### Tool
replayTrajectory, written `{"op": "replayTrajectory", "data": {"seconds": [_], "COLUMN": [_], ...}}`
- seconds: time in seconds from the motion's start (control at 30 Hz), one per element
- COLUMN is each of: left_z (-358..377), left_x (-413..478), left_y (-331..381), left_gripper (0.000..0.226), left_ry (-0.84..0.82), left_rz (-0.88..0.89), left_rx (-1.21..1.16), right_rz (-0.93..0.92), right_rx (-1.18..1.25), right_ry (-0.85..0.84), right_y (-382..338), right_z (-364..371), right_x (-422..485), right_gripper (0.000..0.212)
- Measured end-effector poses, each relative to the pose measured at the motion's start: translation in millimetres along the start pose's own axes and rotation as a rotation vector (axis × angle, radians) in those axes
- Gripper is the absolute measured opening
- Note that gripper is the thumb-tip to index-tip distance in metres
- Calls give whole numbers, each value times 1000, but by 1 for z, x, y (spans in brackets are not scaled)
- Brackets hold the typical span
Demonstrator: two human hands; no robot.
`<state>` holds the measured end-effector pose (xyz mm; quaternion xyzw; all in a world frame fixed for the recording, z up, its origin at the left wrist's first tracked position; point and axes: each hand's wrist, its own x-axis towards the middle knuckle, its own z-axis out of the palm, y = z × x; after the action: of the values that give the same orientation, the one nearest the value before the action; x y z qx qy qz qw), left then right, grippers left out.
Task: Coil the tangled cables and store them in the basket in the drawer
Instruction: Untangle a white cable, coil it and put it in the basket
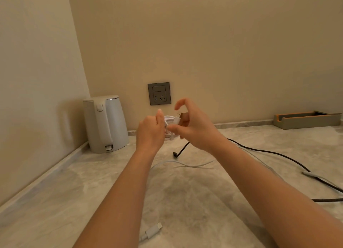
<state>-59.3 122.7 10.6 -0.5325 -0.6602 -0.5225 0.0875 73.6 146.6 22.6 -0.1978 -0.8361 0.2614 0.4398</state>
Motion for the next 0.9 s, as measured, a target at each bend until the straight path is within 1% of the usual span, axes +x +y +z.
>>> {"op": "replayTrajectory", "data": {"seconds": [0.07,0.13,0.2,0.27,0.37,0.47,0.57,0.63,0.77,0.9], "left_z": [2,4,6,8,10,12,13,14,16,15], "left_x": [-1,-2,-3,-5,-6,-5,-6,-6,-6,-7], "left_y": [2,5,6,5,4,3,3,1,0,5], "left_gripper": [61,61,60,58,60,63,63,61,60,58], "left_ry": [-9,-12,-55,-115,-143,-165,-171,-190,-253,-297], "left_rz": [0,-30,-106,-168,-185,-199,-212,-224,-244,-262], "left_rx": [-86,-213,-370,-474,-424,-360,-308,-289,-271,-313], "right_rz": [73,98,118,134,124,77,70,75,121,188], "right_rx": [45,66,126,104,-116,-427,-695,-739,-680,-598], "right_ry": [54,118,154,148,107,71,-32,-77,-102,-153], "right_y": [3,5,7,9,7,-1,-3,-2,2,1], "right_z": [0,1,2,2,3,4,6,7,6,3], "right_x": [1,2,2,3,4,4,3,4,6,5], "right_gripper": [36,28,16,10,13,17,18,21,39,40]}}
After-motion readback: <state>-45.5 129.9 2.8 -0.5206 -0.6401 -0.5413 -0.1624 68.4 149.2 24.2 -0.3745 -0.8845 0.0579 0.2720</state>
